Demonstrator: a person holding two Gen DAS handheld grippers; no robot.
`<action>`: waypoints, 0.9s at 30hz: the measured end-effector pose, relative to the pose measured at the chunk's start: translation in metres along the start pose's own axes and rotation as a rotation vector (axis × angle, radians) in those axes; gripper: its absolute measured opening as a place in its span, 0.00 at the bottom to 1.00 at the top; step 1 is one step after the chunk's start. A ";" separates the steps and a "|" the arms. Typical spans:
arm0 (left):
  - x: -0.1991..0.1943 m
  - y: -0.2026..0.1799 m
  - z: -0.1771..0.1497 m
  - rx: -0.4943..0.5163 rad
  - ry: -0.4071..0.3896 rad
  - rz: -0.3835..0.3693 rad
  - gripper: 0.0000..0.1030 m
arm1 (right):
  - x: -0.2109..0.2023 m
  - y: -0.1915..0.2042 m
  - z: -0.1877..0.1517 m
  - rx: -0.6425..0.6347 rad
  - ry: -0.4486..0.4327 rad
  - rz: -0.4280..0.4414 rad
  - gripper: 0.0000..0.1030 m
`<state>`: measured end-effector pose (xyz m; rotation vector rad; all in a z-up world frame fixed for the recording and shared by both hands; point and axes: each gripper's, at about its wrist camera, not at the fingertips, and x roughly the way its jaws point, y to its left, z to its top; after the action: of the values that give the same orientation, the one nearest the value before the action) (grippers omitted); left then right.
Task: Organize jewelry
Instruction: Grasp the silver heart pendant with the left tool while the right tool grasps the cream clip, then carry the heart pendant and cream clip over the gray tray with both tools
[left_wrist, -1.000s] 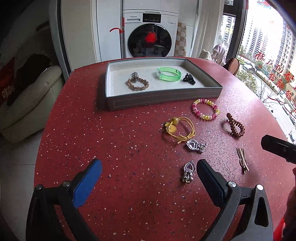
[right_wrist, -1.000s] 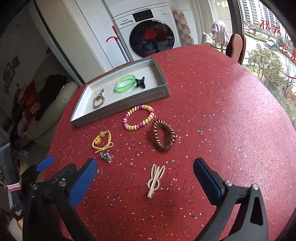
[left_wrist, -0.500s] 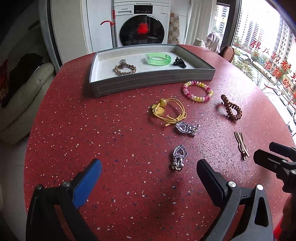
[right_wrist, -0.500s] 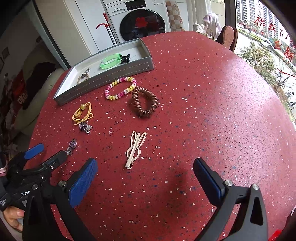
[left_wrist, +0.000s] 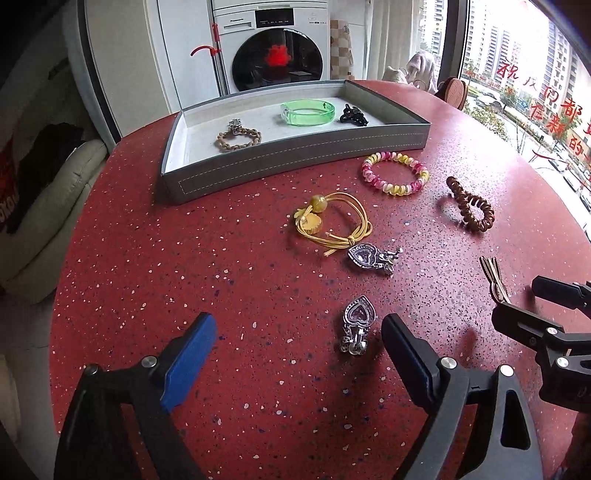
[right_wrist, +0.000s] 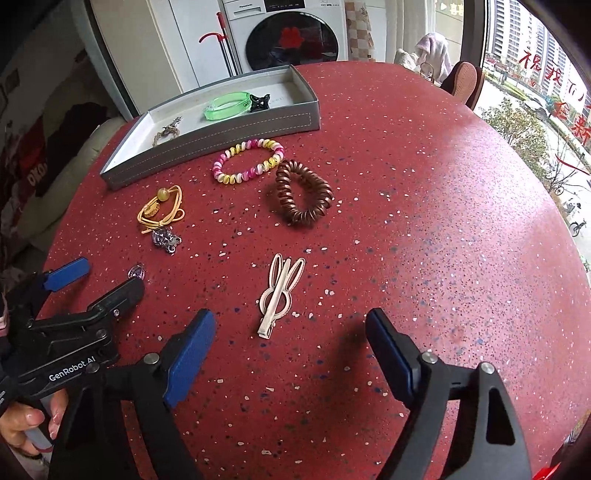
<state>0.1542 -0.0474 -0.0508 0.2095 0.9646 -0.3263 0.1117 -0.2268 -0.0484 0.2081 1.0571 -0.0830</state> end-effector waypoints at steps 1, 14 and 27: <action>0.001 -0.001 0.000 0.004 0.004 0.001 0.96 | 0.002 0.002 0.000 -0.006 0.004 -0.004 0.76; -0.006 -0.011 -0.004 0.042 -0.007 -0.045 0.75 | 0.002 0.018 -0.003 -0.092 -0.015 -0.092 0.56; -0.017 -0.013 -0.008 0.047 -0.017 -0.141 0.34 | -0.004 0.009 -0.004 -0.051 -0.015 -0.038 0.09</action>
<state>0.1344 -0.0538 -0.0410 0.1816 0.9576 -0.4797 0.1081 -0.2169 -0.0459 0.1410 1.0468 -0.0920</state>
